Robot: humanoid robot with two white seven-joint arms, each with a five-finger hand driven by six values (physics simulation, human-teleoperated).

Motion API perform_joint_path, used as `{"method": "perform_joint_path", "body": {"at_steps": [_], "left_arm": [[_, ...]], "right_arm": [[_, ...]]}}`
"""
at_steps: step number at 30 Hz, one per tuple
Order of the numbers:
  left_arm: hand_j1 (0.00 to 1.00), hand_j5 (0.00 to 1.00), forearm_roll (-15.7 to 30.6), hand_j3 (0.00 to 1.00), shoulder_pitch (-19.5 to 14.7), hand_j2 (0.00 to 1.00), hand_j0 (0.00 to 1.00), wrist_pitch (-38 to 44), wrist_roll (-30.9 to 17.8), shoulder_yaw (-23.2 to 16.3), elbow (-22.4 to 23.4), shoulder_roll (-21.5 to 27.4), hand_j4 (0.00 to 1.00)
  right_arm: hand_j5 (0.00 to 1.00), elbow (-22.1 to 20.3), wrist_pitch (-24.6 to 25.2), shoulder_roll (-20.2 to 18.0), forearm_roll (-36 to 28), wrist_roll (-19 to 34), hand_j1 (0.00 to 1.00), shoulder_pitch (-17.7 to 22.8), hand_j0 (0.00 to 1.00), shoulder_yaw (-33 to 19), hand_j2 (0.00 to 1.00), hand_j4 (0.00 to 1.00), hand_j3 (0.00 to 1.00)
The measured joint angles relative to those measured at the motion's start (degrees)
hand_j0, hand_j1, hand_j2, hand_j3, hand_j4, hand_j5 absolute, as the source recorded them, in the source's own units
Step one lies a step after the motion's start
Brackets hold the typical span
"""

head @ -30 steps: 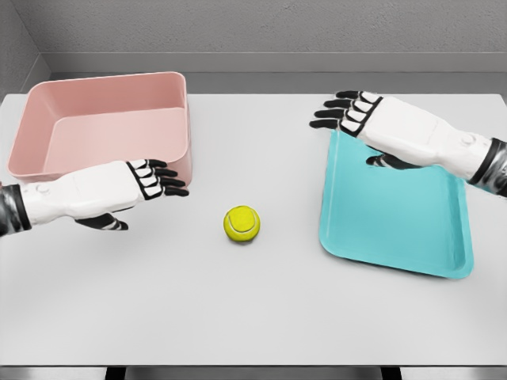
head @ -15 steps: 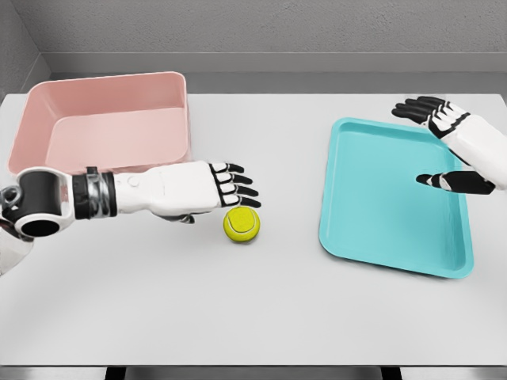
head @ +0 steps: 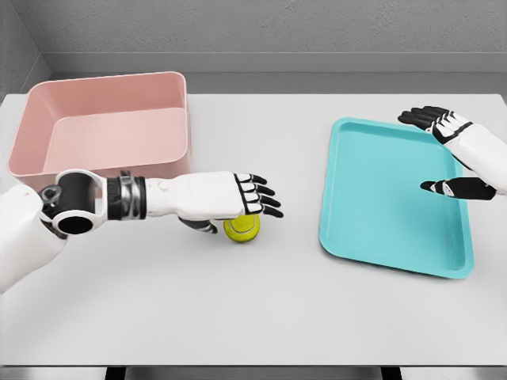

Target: Put the tennis from the blue tray into the pink basket with both arms

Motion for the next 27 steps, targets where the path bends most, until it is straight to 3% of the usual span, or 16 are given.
{"method": "perform_joint_path", "body": {"at_steps": [27], "left_arm": [[1.00, 1.00, -0.1, 1.00, 0.1, 1.00, 1.00, 0.0, 0.0, -2.2, 5.1, -2.1, 1.00]], "right_arm": [[1.00, -0.2, 0.0, -0.1, -0.1, 0.0, 1.00, 0.4, 1.00, -0.2, 1.00, 1.00, 1.00]]}}
